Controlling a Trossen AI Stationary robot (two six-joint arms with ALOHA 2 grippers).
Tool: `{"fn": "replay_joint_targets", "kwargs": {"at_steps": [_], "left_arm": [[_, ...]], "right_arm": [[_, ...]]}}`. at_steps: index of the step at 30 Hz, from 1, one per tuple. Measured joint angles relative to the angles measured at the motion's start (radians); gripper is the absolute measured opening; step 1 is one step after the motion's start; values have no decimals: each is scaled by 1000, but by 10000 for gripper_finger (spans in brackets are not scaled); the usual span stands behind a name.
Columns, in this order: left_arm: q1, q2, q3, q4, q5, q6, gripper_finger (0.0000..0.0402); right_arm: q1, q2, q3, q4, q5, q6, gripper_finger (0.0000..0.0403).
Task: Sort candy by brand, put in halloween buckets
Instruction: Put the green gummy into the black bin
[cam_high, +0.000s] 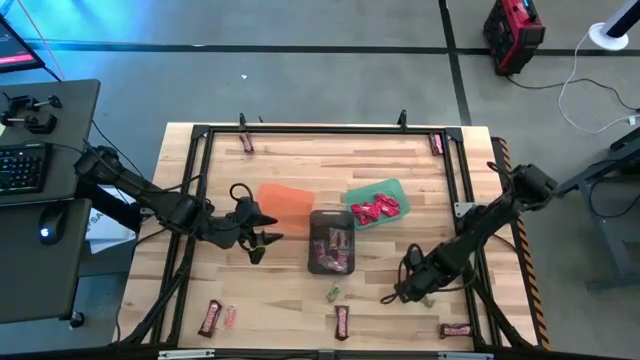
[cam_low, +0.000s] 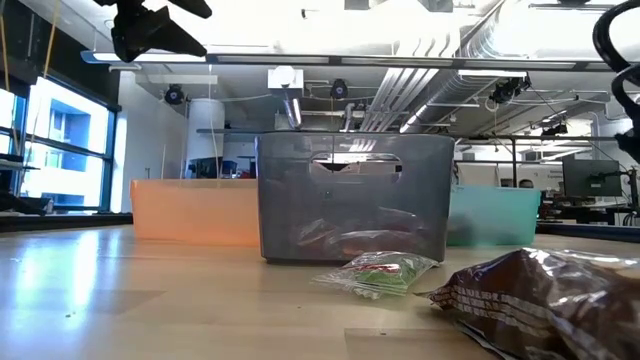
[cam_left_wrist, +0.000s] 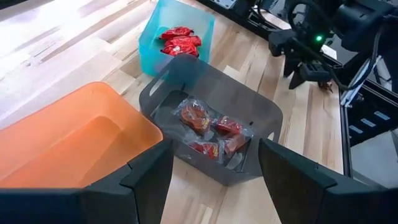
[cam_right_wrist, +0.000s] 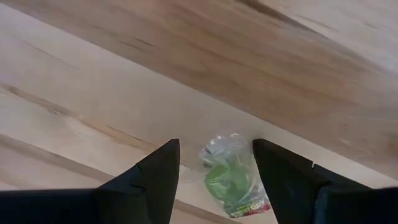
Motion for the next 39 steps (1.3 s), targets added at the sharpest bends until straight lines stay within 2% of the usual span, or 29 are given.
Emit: {"fn": "replay_joint_targets", "kwargs": {"at_steps": [5,7,10,15,18,20,23,26,29,34,36,39], "left_arm": [[0,0,0,0,-3,0,227],[0,0,0,-1,-3,0,227],[0,0,0,-2,-4,1,227],[0,0,0,-3,-7,28,227],[0,0,0,-3,-30,47,227],[0,0,0,-3,-51,53,227],[0,0,0,-3,-79,53,227],[0,0,0,-2,-84,53,227],[0,0,0,-2,-84,53,227],[0,0,0,-2,-81,53,227],[0,0,0,-2,-80,53,227],[0,0,0,-2,-80,53,227]], "right_arm": [[3,-3,-20,0,6,3,204],[4,-2,-14,-8,12,-12,191],[4,2,8,-39,18,-47,144],[2,4,86,-157,41,-113,20],[-16,3,161,-242,41,-173,17],[-40,2,226,-293,91,-215,15],[-85,1,315,-308,239,-301,3],[-146,0,370,-182,383,-429,5],[-216,0,372,42,480,-581,2],[-317,3,346,417,498,-833,1],[-346,3,346,481,500,-902,2],[-380,3,346,485,508,-945,4]]}}
